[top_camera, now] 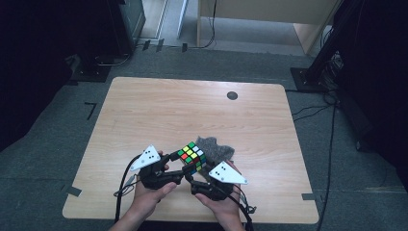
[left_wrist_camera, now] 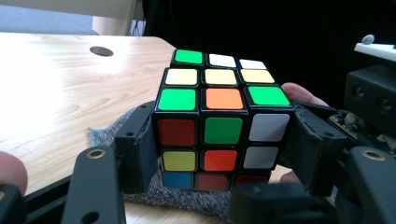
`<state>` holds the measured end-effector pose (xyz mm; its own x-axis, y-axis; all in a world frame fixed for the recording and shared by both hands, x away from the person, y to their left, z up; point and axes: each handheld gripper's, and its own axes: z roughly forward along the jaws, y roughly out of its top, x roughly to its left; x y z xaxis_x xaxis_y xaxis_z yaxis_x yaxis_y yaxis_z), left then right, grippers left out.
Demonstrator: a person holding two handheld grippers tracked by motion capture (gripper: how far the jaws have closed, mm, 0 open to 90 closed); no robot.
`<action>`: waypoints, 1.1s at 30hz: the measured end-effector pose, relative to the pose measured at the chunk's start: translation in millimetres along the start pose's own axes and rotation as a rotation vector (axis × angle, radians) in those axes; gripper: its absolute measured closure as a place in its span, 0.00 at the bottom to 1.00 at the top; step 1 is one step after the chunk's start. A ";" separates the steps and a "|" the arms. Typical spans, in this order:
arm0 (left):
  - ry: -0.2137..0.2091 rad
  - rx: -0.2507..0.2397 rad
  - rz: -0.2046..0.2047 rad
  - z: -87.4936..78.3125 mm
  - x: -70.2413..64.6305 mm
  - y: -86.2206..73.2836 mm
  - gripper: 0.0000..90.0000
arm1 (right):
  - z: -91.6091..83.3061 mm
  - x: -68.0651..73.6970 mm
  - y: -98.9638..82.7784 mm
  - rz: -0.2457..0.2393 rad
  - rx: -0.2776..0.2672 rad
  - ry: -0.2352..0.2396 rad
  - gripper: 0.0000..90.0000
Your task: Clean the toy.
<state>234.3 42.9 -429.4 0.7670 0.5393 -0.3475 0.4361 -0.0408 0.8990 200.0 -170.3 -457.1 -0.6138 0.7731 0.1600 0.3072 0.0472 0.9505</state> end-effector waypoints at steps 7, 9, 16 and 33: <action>0.027 -0.006 0.046 -0.2 -4.2 -1.5 0.38 | -1.5 3.6 -0.8 -0.051 -0.012 -0.025 0.34; 0.060 -0.010 0.108 -0.2 -8.9 -2.4 0.38 | -2.0 5.7 -0.5 -0.083 -0.009 -0.043 0.37; 0.063 0.001 0.153 -0.3 -10.0 -1.4 0.38 | -2.4 7.6 -0.1 -0.095 0.006 -0.059 0.38; 0.006 -0.085 0.090 -29.8 32.8 17.7 0.24 | -6.7 -18.1 6.5 -0.053 0.074 -0.061 0.38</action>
<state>253.1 84.9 -416.9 0.7984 0.5414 -0.2634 0.3241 -0.0177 0.9459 208.3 -188.2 -452.1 -0.5858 0.8053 0.0917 0.3300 0.1337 0.9345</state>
